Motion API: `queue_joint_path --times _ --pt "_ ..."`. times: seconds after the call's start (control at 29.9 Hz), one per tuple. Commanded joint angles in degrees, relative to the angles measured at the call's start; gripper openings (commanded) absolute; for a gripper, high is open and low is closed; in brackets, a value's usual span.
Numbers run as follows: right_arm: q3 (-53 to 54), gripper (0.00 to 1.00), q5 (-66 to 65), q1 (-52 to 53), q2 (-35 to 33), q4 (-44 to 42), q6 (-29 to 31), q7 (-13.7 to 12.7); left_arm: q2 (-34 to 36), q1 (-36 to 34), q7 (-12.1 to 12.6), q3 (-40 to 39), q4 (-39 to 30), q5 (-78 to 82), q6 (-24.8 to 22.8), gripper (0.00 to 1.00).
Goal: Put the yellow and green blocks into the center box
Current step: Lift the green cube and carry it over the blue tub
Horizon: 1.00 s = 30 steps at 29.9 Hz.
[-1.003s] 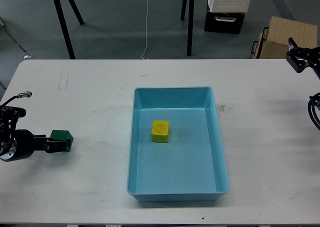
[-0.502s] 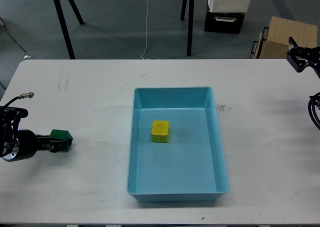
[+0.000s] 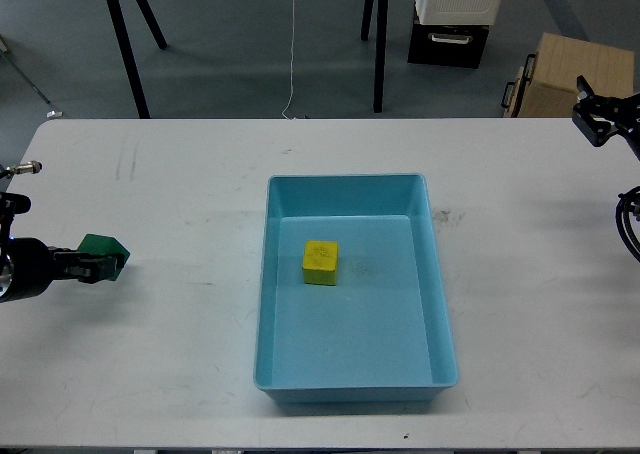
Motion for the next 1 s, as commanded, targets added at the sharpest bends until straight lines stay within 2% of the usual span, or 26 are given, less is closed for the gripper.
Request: queue_joint_path --times 0.0,0.07,0.13,0.3,0.4,0.64,0.77,0.97 --pt "-0.1 1.0 0.0 -0.6 0.1 -0.1 0.7 0.0 2.8 -5.7 -7.3 0.2 -6.2 -3.2 -3.7 0.28" --pt "-0.1 0.99 0.0 -0.8 0.1 -0.1 0.7 0.0 2.1 -7.5 -9.1 0.1 -7.2 -5.4 -3.7 0.29" --pt "-0.1 1.0 0.0 -0.9 0.0 -0.2 0.7 0.0 0.6 -9.0 -9.9 0.2 -7.9 -8.6 -3.7 0.29" --pt "0.0 0.99 0.0 -0.9 -0.6 -0.1 0.7 -0.1 -4.7 -10.1 -8.9 2.3 -7.9 -10.0 -3.7 0.29" --pt "0.0 1.0 0.0 -0.9 -0.9 -0.1 0.7 -0.1 -6.9 -11.7 -9.1 4.0 -8.0 -10.6 -3.7 0.29" --pt "-0.1 0.99 -0.5 -1.3 -0.9 0.0 0.7 -0.1 -18.8 -15.2 -8.9 11.4 -7.5 -11.4 -3.7 0.29" --pt "0.0 0.99 -1.0 -2.0 -1.9 0.0 0.7 0.0 -23.3 -15.6 -8.4 12.1 -2.2 -11.3 -3.7 0.29" --pt "0.0 0.99 -1.0 -2.5 -2.5 0.1 0.7 0.0 -27.6 -17.2 -8.3 12.4 -0.1 -11.3 -3.7 0.3"
